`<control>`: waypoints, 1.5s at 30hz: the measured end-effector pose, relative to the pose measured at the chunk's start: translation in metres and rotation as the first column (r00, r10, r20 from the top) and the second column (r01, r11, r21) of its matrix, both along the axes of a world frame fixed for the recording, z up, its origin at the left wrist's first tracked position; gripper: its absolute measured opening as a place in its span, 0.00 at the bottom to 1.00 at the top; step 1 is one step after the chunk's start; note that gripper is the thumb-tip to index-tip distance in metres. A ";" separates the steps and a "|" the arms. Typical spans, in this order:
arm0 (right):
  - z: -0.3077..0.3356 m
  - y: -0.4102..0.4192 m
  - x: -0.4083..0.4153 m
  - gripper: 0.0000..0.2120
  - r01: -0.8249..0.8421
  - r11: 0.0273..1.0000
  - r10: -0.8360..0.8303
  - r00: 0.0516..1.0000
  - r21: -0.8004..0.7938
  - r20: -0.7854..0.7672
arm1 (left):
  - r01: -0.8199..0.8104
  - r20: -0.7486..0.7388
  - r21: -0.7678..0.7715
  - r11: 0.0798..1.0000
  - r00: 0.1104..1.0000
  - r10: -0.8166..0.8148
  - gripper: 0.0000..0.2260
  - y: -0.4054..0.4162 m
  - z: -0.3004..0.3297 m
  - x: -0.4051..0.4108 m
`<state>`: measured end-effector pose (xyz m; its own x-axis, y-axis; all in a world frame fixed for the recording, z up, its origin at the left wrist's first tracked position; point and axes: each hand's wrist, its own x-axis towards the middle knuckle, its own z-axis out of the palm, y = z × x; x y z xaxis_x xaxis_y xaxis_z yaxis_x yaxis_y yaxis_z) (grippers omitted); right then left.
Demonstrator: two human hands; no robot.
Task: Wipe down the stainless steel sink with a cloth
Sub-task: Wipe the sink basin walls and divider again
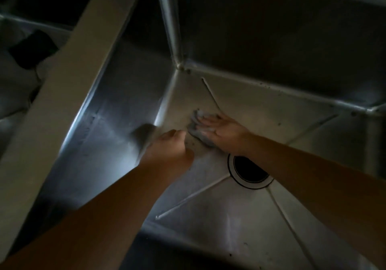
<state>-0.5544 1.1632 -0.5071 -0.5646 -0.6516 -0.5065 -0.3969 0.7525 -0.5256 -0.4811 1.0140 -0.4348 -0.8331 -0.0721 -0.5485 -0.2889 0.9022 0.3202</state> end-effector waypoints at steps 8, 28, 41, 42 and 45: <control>0.002 -0.010 -0.037 0.24 0.699 0.711 -0.690 0.715 -0.085 0.109 | -0.011 0.073 0.007 1.000 0.997 0.011 0.17 -0.017 -0.001 0.006; 0.025 0.037 0.062 0.27 0.743 0.667 -0.739 0.651 0.052 0.173 | 0.116 0.191 -0.086 0.990 0.977 -0.098 0.09 -0.009 0.023 0.018; 0.082 0.078 0.066 0.29 0.925 -0.300 -0.220 -0.303 0.232 0.927 | 0.119 0.170 -0.020 0.993 0.979 -0.114 0.22 0.045 0.060 0.011; 0.079 0.078 0.066 0.26 0.901 -0.342 -0.150 -0.333 0.267 0.931 | 0.118 0.171 -0.018 0.993 0.979 -0.114 0.22 0.046 0.061 0.012; 0.068 0.076 0.067 0.20 0.881 -0.343 -0.076 -0.373 0.327 0.925 | 0.116 0.176 -0.022 0.993 0.978 -0.110 0.22 0.048 0.063 0.015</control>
<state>-0.4876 1.2393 -0.4391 -0.5110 -0.2079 -0.8340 0.6573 -0.7197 -0.2234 -0.4663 1.0624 -0.3715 -0.7284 -0.0026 -0.6851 -0.2332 0.9412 0.2444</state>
